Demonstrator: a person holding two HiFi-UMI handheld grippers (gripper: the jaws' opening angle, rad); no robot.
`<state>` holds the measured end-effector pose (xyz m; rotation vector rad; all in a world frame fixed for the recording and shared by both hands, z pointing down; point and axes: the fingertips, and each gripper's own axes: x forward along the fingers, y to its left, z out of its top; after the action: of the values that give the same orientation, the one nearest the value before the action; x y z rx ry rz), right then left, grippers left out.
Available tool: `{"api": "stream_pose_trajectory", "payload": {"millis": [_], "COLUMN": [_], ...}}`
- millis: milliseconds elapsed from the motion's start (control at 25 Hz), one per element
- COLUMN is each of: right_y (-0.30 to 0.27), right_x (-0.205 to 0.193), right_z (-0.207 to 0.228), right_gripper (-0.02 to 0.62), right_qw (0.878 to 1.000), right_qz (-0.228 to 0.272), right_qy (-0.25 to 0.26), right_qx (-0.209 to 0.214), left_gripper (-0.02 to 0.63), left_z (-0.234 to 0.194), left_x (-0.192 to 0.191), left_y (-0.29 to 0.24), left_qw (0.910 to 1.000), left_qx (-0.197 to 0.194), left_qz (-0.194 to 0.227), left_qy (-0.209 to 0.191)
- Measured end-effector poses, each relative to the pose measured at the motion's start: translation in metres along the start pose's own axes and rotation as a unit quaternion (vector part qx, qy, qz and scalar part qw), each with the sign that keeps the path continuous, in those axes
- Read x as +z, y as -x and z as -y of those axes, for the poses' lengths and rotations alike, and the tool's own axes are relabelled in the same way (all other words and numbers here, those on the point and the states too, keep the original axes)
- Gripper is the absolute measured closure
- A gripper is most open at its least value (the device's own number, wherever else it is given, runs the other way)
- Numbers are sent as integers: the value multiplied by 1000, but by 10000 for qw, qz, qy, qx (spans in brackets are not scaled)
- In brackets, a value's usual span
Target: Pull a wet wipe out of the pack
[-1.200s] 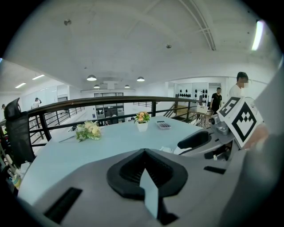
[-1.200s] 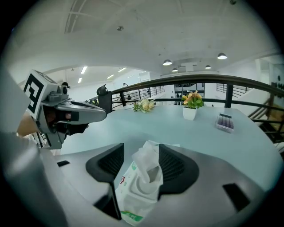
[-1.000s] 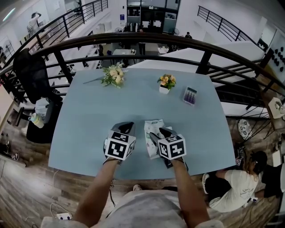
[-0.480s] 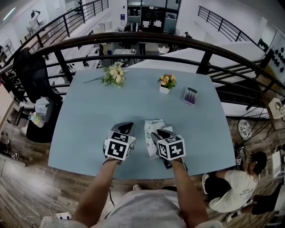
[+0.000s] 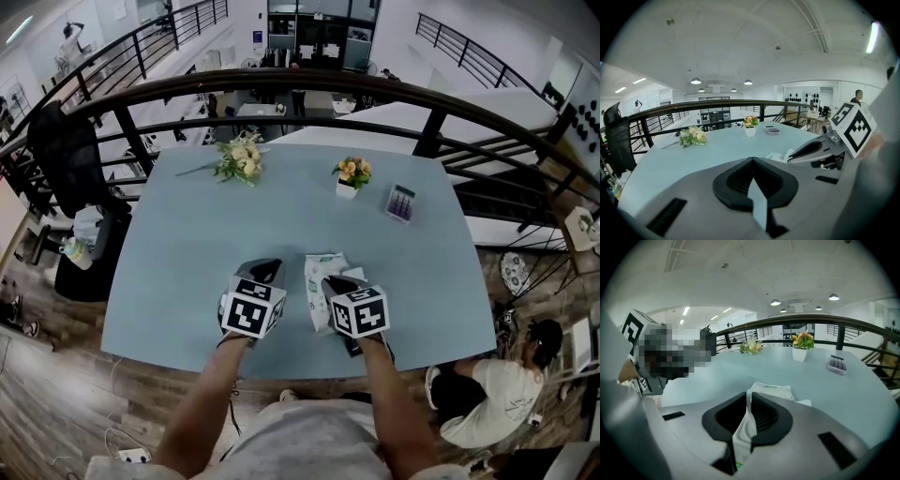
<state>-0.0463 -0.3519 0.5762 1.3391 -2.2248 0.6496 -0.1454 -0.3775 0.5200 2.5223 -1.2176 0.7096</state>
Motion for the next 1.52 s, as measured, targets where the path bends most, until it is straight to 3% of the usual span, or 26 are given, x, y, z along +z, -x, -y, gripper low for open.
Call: {"api": "stream_pose_trajectory", "payload": {"millis": [440, 1520], "right_y": [1, 23], "right_x": [0, 22], "right_z": [0, 11], "right_gripper": [586, 589], "right_qw": [10000, 9986], "right_qz": [1, 444], "right_qy": [-36, -205], "right_qx": [-19, -197], "left_gripper": [611, 611], "left_z": [0, 8], "left_x": [-1, 13], "left_y": [1, 0], "left_qw": [10000, 9998], "left_qx": [-3, -108], "left_qz": [-18, 127], "left_qy": [7, -85]}}
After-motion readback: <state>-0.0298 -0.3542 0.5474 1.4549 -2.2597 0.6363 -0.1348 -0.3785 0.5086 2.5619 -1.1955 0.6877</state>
